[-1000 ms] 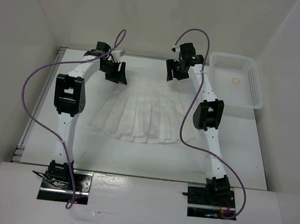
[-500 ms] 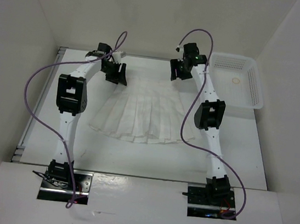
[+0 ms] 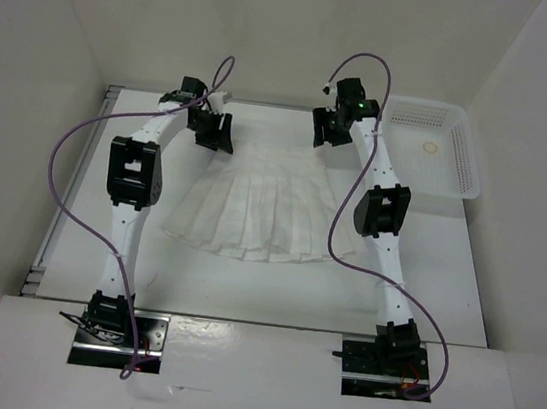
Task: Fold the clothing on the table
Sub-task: Fold the skirt
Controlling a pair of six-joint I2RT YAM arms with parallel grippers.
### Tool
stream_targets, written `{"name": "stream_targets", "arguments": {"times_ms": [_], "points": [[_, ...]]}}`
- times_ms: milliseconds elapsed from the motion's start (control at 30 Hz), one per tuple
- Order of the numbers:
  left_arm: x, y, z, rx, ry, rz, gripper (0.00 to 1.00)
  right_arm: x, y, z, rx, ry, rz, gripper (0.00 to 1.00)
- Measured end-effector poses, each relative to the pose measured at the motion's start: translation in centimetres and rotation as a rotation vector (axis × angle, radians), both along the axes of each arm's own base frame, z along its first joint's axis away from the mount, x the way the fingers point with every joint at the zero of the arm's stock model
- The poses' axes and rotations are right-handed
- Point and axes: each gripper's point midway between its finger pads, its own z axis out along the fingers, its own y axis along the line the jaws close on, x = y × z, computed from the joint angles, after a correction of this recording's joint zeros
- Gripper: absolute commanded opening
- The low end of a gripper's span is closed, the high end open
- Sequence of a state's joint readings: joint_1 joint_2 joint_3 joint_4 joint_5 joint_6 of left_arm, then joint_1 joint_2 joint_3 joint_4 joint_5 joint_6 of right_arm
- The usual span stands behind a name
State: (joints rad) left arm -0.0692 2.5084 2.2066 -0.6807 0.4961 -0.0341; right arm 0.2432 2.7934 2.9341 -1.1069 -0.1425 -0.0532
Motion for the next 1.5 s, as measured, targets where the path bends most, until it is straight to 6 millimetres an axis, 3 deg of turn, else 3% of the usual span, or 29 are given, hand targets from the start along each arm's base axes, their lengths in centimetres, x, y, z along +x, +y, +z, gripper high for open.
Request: {"name": "stream_targets", "arguments": {"times_ms": [900, 1033, 1200, 1333, 1500], "points": [[-0.1, 0.0, -0.2, 0.019, 0.008, 0.001, 0.64, -0.9, -1.5, -3.6, -0.099, 0.071, -0.018, 0.63], [-0.3, 0.1, -0.3, 0.021, 0.007, -0.002, 0.62, -1.4, -0.7, -3.8, -0.115, 0.075, 0.018, 0.63], [-1.4, 0.2, -0.3, 0.026, 0.021, -0.009, 0.62, -2.7, 2.2, -4.2, -0.138, 0.083, 0.091, 0.63], [-1.9, 0.3, -0.3, 0.034, 0.021, -0.02, 0.62, -3.2, 3.7, -4.2, -0.146, 0.079, 0.129, 0.53], [-2.2, 0.4, -0.4, 0.04, 0.023, -0.022, 0.6, -3.4, 4.0, -4.3, -0.147, 0.083, 0.137, 0.37]]}}
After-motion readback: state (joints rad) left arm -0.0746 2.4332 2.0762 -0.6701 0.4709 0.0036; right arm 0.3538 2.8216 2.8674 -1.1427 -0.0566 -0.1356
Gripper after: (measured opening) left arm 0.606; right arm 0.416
